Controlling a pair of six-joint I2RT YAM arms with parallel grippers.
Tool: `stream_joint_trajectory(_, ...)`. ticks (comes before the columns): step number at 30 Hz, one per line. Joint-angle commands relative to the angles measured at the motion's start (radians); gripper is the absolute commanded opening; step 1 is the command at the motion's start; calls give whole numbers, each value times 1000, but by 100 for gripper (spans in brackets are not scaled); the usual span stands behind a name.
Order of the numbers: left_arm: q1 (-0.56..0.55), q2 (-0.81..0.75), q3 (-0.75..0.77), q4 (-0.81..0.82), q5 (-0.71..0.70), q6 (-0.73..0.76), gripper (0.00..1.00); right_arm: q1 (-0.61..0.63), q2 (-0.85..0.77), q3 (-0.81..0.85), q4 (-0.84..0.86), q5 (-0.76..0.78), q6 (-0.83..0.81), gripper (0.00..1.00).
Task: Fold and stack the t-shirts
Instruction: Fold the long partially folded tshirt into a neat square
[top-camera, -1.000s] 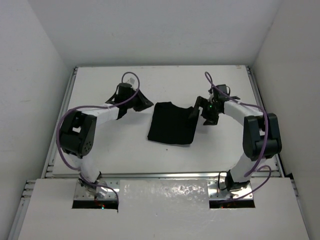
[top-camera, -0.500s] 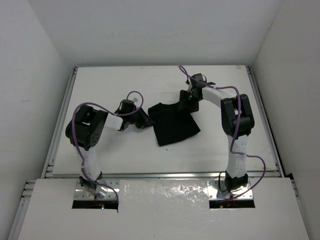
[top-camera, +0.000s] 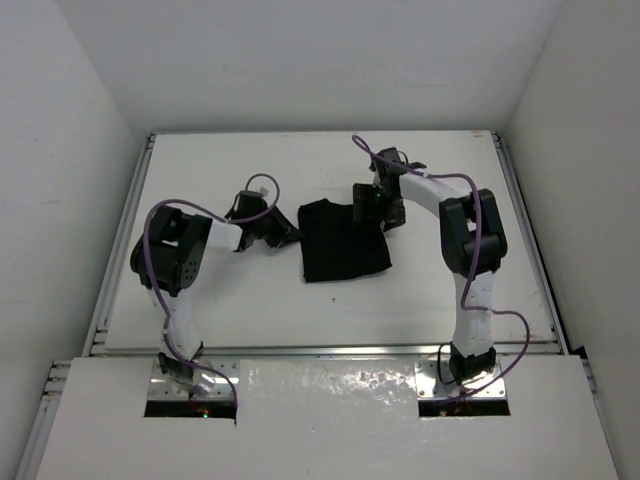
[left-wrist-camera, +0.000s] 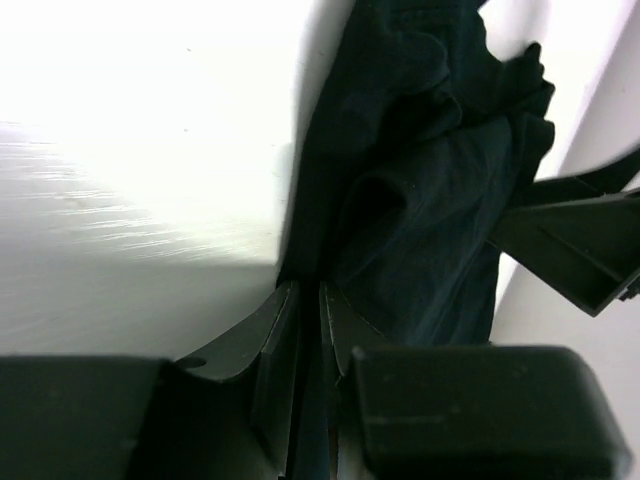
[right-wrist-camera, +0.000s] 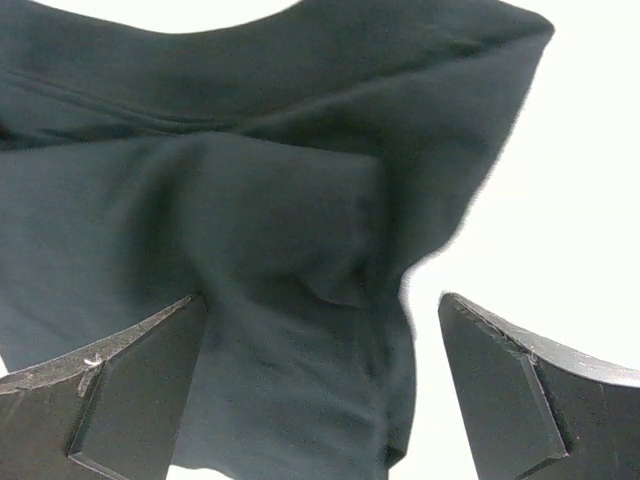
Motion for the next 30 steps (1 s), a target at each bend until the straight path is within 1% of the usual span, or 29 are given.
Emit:
stream_joint_trajectory(1, 15, -65, 26, -82, -49, 61, 14, -8, -2, 65, -79, 95, -23, 99)
stream_joint_trajectory(3, 17, -88, 60, -159, -78, 93, 14, -14, -2, 86, -85, 100, -32, 99)
stream_joint_trajectory(4, 17, -100, 78, -188, -85, 136, 15, -19, -2, 93, -91, 116, -35, 99)
stream_joint_trajectory(5, 18, -103, 127, -258, -104, 161, 16, -25, -2, 99, -93, 116, -38, 99)
stream_joint_trajectory(7, 20, -67, 184, -291, -82, 223, 17, -29, 4, 99, -79, 104, -53, 99)
stream_joint_trajectory(8, 24, -45, 245, -347, -49, 235, 17, -29, 12, 102, -50, 71, -63, 99)
stream_joint_trajectory(9, 26, -19, 270, -357, -17, 242, 17, -31, 24, 112, -41, 61, -70, 99)
stream_joint_trajectory(10, 28, 19, 287, -357, 9, 251, 17, -29, 51, 123, -27, 40, -93, 98)
stream_joint_trajectory(12, 28, 38, 303, -350, 13, 239, 17, -29, 102, 163, -21, 55, -119, 98)
stream_joint_trajectory(13, 29, 45, 301, -319, 16, 236, 17, -29, 115, 188, -16, 51, -132, 97)
stream_joint_trajectory(15, 35, 100, 331, -322, 42, 239, 17, -29, 130, 195, 5, 23, -153, 97)
stream_joint_trajectory(19, 43, 219, 454, -351, 132, 268, 16, -23, 153, 191, 61, -55, -176, 94)
stream_joint_trajectory(22, 43, 233, 464, -310, 172, 278, 16, -9, 135, 131, 102, -103, -202, 91)
stream_joint_trajectory(24, 47, 243, 482, -310, 218, 285, 16, -6, 95, 97, 139, -127, -186, 91)
stream_joint_trajectory(26, 57, 262, 520, -276, 258, 301, 15, -8, 31, 28, 208, -189, -170, 89)
stream_joint_trajectory(27, 60, 269, 534, -277, 266, 308, 15, -9, 15, -1, 228, -207, -167, 88)
stream_joint_trajectory(28, 64, 280, 578, -318, 275, 314, 15, -8, 9, -1, 226, -222, -162, 88)
stream_joint_trajectory(29, 66, 291, 595, -343, 275, 320, 15, -8, 3, 1, 225, -230, -161, 81)
stream_joint_trajectory(30, 67, 291, 617, -360, 272, 321, 15, -8, 3, -2, 223, -236, -159, 78)
